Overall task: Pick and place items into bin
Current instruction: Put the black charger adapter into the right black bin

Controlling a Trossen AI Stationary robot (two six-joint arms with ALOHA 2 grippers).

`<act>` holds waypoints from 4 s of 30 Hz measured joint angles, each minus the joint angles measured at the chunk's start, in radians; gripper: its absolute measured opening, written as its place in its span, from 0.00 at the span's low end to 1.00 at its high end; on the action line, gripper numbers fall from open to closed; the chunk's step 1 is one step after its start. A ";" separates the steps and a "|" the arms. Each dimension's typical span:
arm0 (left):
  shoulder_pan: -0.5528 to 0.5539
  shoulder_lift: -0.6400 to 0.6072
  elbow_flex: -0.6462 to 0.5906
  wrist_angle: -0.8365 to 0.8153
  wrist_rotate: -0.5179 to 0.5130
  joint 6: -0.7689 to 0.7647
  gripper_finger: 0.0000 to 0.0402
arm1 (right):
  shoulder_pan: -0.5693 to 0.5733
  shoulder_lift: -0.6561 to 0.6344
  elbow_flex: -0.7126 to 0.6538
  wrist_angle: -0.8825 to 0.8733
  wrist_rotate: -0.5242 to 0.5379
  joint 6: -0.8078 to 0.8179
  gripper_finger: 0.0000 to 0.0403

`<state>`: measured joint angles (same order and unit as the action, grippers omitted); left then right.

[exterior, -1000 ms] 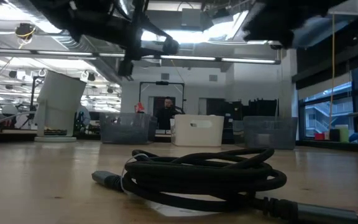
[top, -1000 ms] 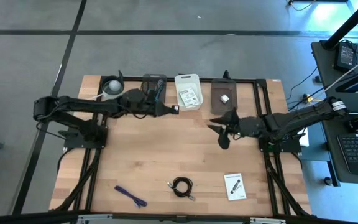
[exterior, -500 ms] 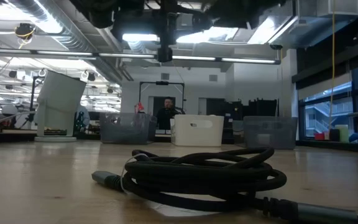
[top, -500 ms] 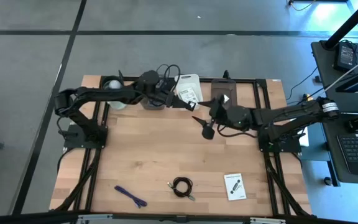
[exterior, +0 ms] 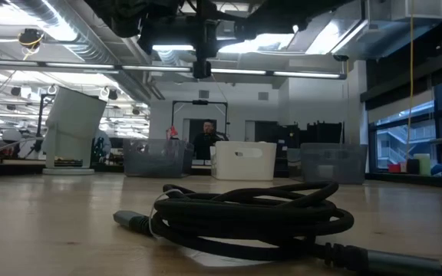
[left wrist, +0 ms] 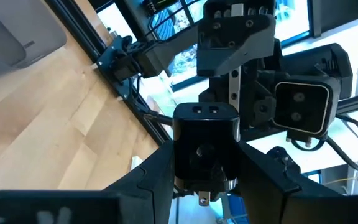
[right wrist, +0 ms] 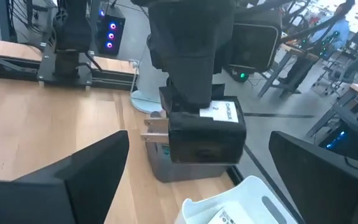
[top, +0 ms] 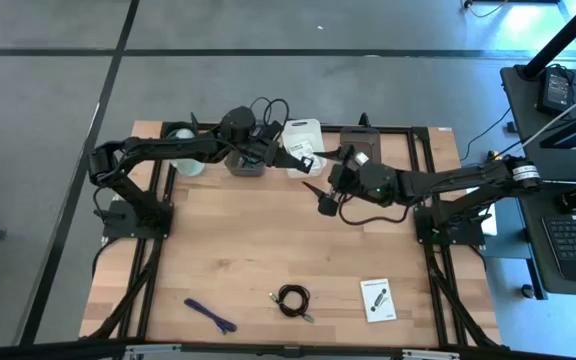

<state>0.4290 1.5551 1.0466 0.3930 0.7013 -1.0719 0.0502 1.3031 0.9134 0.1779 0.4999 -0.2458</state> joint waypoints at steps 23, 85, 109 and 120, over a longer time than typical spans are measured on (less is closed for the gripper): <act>-0.004 0.000 0.000 0.000 -0.003 0.001 0.35 | -0.034 0.072 0.000 0.119 -0.049 0.001 0.92; 0.244 -0.006 0.001 0.000 0.005 0.108 0.53 | -0.415 -0.038 0.080 -0.596 0.004 0.522 0.64; 0.192 -0.006 0.000 -0.062 0.031 0.136 0.52 | -0.719 0.539 0.460 -1.208 -0.397 -0.215 0.65; 0.178 -0.006 0.000 -0.107 0.030 0.149 0.52 | -0.721 0.612 0.458 -1.140 -0.423 -0.236 0.67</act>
<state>0.6072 1.5494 1.0466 0.2863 0.7315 -0.9234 -0.6709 1.9156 1.3712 -0.9616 0.0765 -0.4819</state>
